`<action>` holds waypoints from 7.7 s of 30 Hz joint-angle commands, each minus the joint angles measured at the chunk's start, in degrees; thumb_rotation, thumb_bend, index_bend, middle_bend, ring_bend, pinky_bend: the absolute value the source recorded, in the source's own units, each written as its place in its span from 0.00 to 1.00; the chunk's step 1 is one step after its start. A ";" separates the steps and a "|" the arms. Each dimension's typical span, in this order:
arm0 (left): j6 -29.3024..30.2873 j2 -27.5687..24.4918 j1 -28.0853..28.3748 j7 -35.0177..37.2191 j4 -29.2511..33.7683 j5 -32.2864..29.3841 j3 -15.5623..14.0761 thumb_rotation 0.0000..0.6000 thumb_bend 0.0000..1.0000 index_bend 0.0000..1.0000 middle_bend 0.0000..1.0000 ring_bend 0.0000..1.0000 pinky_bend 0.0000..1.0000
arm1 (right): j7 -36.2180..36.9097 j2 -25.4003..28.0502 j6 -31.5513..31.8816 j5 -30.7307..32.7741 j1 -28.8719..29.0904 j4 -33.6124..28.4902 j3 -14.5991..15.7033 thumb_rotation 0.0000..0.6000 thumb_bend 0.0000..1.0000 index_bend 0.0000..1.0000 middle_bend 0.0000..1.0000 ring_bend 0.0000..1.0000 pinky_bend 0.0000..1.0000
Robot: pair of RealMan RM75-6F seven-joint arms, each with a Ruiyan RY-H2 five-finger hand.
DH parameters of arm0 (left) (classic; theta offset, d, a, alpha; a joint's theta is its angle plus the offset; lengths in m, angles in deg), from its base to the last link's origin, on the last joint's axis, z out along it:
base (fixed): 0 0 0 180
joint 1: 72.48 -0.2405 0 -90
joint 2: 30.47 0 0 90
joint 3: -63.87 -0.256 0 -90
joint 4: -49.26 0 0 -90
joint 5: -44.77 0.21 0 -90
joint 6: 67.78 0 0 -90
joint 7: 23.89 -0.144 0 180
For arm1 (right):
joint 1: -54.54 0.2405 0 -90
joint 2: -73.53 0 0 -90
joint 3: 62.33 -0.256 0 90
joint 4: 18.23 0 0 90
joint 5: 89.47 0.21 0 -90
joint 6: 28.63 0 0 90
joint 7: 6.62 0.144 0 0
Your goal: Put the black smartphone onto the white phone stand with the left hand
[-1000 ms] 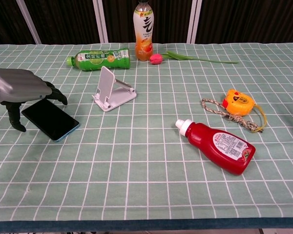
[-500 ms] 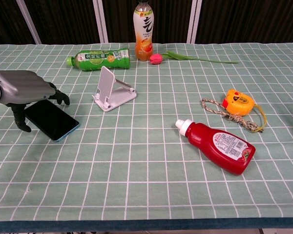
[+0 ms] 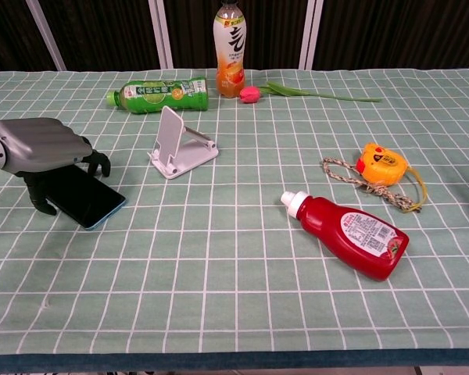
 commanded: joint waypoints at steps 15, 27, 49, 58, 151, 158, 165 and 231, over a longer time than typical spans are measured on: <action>-0.02 0.47 -0.38 1.72 -0.60 1.04 -0.33 1.00 0.12 0.32 0.39 0.27 0.37 | -0.04 0.05 0.04 -0.04 -0.02 -0.05 0.04 1.00 0.30 0.05 0.00 0.00 0.18; 1.47 0.00 -1.47 5.32 -0.70 3.90 -0.33 1.00 0.24 0.49 0.58 0.44 0.52 | -0.02 -0.02 0.12 -0.08 -0.05 0.02 0.04 1.00 0.31 0.05 0.00 0.00 0.18; 13.75 3.06 -6.17 13.36 8.62 -7.68 11.23 1.00 0.24 0.51 0.59 0.45 0.54 | 0.38 0.05 0.07 -0.19 -0.04 0.08 0.09 1.00 0.31 0.05 0.00 0.00 0.18; 21.46 8.68 -6.99 15.46 12.39 -14.22 18.17 1.00 0.24 0.50 0.59 0.45 0.55 | 0.58 0.08 0.03 -0.27 -0.01 0.21 0.11 1.00 0.31 0.05 0.00 0.00 0.18; 21.72 25.83 -5.24 31.74 4.43 -28.79 33.56 1.00 0.24 0.49 0.59 0.45 0.55 | 1.14 0.31 -0.37 -0.26 0.14 0.26 0.24 1.00 0.31 0.05 0.00 0.00 0.18; 21.34 26.00 -5.27 32.50 4.01 -28.57 33.92 1.00 0.24 0.49 0.59 0.45 0.55 | 1.19 0.35 -0.37 -0.30 0.13 0.25 0.26 1.00 0.31 0.05 0.00 0.00 0.18; 20.57 26.26 -5.29 33.45 3.59 -27.82 33.69 1.00 0.24 0.49 0.59 0.45 0.55 | 1.21 0.34 -0.37 -0.29 0.14 0.24 0.26 1.00 0.31 0.05 0.00 0.00 0.18; 19.73 19.22 -8.94 31.10 11.02 -24.27 29.21 1.00 0.20 0.05 0.05 0.00 0.09 | 1.25 0.28 -0.16 -0.48 0.07 0.35 0.31 1.00 0.31 0.05 0.00 0.00 0.18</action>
